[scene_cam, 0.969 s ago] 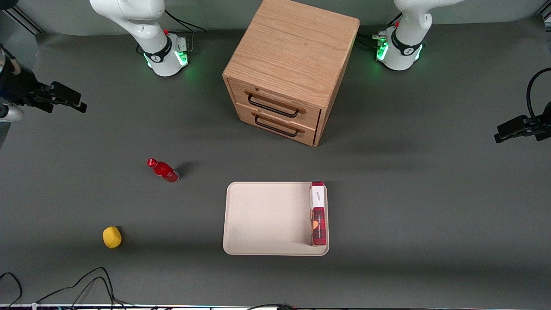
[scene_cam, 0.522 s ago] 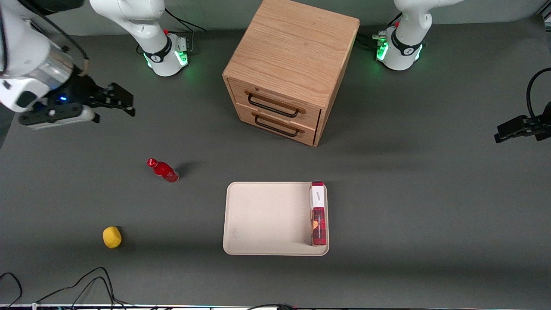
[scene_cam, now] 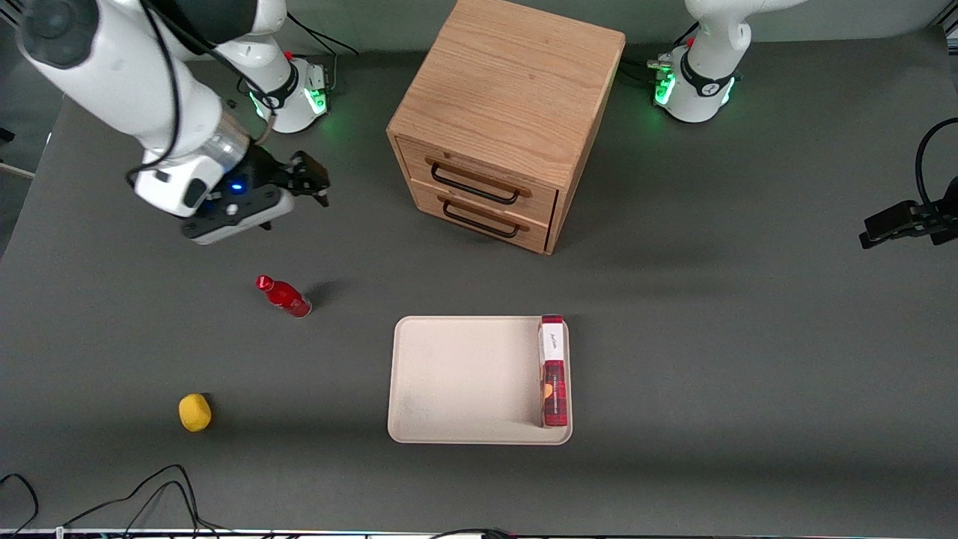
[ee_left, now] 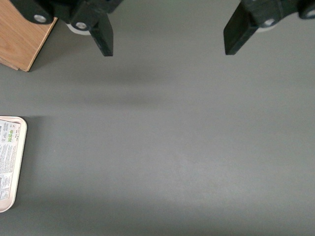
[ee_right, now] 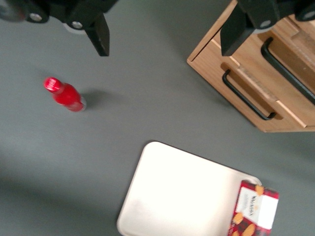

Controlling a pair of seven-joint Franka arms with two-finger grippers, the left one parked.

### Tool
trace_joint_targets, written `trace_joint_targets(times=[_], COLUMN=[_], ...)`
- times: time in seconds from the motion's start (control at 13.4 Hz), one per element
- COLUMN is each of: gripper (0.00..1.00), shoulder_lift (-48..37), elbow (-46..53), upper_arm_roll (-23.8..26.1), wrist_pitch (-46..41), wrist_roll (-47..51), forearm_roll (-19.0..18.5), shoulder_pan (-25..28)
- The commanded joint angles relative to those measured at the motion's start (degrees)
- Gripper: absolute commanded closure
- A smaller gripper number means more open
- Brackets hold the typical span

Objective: Open upper drawer
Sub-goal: 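Move the right gripper toward the upper drawer's black handle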

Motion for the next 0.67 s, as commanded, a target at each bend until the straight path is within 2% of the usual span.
trace_joint_targets(times=[0.0,0.22,0.6], gripper=[0.0,0.0,0.0], shoulder_lift=[2.5,5.0,12.1], elbow=[1.2,1.3,6.6], upper_arm_roll=[4.2,6.3,6.8], wrist_pitch=[2.0,4.7,6.0], wrist_roll=[-8.7,-10.3,-10.0], forearm_roll=[0.9,0.9,-0.1], shoulder_pan=[-0.3,-0.2,5.4])
